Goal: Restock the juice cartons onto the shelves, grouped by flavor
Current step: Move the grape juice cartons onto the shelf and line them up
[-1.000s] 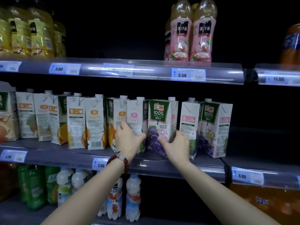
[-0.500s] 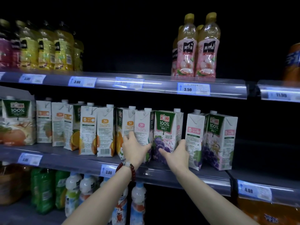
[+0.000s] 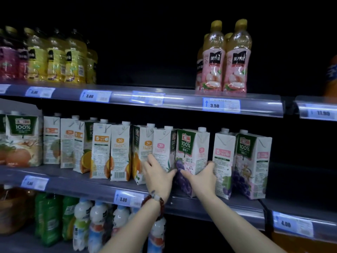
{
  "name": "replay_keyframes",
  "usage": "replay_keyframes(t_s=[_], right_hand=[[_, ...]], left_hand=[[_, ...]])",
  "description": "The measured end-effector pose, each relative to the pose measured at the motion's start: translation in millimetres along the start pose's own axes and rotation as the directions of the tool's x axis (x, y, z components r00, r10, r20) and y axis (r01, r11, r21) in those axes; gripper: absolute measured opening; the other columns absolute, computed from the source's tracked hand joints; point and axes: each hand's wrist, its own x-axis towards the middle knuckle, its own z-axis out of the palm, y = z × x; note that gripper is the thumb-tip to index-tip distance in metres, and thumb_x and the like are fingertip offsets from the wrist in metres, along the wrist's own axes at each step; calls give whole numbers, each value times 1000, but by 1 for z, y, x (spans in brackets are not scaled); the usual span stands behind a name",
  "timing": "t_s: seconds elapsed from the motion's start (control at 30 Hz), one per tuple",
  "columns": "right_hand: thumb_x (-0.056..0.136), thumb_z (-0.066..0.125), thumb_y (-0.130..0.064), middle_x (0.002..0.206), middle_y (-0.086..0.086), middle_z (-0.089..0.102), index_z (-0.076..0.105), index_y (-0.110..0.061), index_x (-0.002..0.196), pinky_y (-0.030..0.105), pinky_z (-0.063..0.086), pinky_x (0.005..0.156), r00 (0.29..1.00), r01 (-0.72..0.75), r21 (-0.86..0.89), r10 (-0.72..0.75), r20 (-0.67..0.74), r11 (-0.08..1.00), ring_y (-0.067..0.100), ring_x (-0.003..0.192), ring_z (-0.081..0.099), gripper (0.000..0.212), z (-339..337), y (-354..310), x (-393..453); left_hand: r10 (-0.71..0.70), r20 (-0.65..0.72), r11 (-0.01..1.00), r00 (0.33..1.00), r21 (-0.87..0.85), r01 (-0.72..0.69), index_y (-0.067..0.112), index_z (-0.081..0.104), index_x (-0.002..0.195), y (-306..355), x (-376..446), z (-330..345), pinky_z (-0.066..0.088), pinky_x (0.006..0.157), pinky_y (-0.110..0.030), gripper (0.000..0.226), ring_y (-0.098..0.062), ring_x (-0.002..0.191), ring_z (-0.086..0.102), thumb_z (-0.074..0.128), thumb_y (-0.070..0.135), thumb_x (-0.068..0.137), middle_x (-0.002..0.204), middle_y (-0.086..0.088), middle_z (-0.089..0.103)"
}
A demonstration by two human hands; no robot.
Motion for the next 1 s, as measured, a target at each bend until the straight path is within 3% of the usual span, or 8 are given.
replay_keyframes(t_s=[0.2, 0.27, 0.33, 0.5, 0.67, 0.77, 0.9, 1.0], right_hand=[[56, 91, -31, 105, 9, 66, 51, -13, 103, 39, 54, 80, 1000, 0, 48, 0, -1, 999, 26, 93, 63, 64, -3, 5, 6], [56, 92, -29, 104, 5, 66, 51, -16, 102, 34, 50, 77, 1000, 21, 98, -20, -5, 995, 23, 92, 61, 62, -8, 7, 3], [57, 91, -27, 102, -1, 64, 51, -20, 103, 33, 49, 81, 998, 63, 135, -63, -4, 989, 20, 93, 60, 61, -15, 7, -2], [58, 91, -28, 97, -13, 63, 53, -25, 109, 21, 46, 78, 982, 179, 207, -186, 16, 962, 3, 86, 58, 63, -42, 2, -12], [62, 89, -26, 105, -8, 67, 55, -26, 114, 39, 54, 89, 981, 175, 324, -194, 28, 930, 14, 100, 64, 62, -63, -5, -19], [63, 87, -19, 106, -5, 68, 55, -25, 115, 37, 59, 75, 984, 120, 421, -165, 71, 899, 17, 98, 67, 61, -79, -7, -21], [61, 83, -6, 110, 9, 67, 49, -8, 126, 28, 58, 58, 972, -91, 568, -51, 230, 818, 21, 78, 74, 73, -107, -10, -29], [56, 77, -4, 100, 12, 72, 49, -4, 127, 27, 57, 51, 945, -191, 598, -20, 327, 778, 21, 68, 74, 77, -130, -7, -42]], left_hand=[[-74, 52, 984, 996, -158, 82, 13, 41, 115, 0, 7, -3, 54, 90, -40, 66, -29, 111, 56, 85, 12, 66, 118, -11, 54], [-34, 109, 975, 993, -214, 57, 19, 41, 106, -6, 10, -10, 55, 70, -21, 62, -19, 96, 61, 86, 11, 65, 104, -1, 59], [0, 144, 959, 990, -279, 41, 25, 40, 102, -9, 9, -18, 43, 57, -7, 62, -10, 85, 59, 88, 12, 63, 94, 10, 57], [48, 177, 866, 983, -498, 47, 32, 42, 107, -7, 5, -30, 44, 67, -13, 64, 10, 86, 53, 87, 19, 64, 94, 21, 56], [127, 203, 794, 971, -607, 23, 28, 44, 115, 5, 0, -46, 53, 90, -36, 58, -6, 97, 61, 82, 26, 71, 104, 14, 61], [133, 233, 724, 963, -687, 66, 26, 47, 110, 11, -7, -57, 55, 90, -46, 50, -15, 101, 64, 80, 24, 72, 106, 7, 64], [137, 322, 646, 937, -746, 162, 18, 50, 114, 10, -20, -70, 52, 93, -47, 56, -20, 106, 64, 81, 24, 67, 112, 0, 64], [142, 383, 580, 913, -779, 237, 18, 53, 108, 10, -35, -73, 58, 81, -34, 42, -19, 97, 69, 79, 19, 75, 107, -4, 67]])
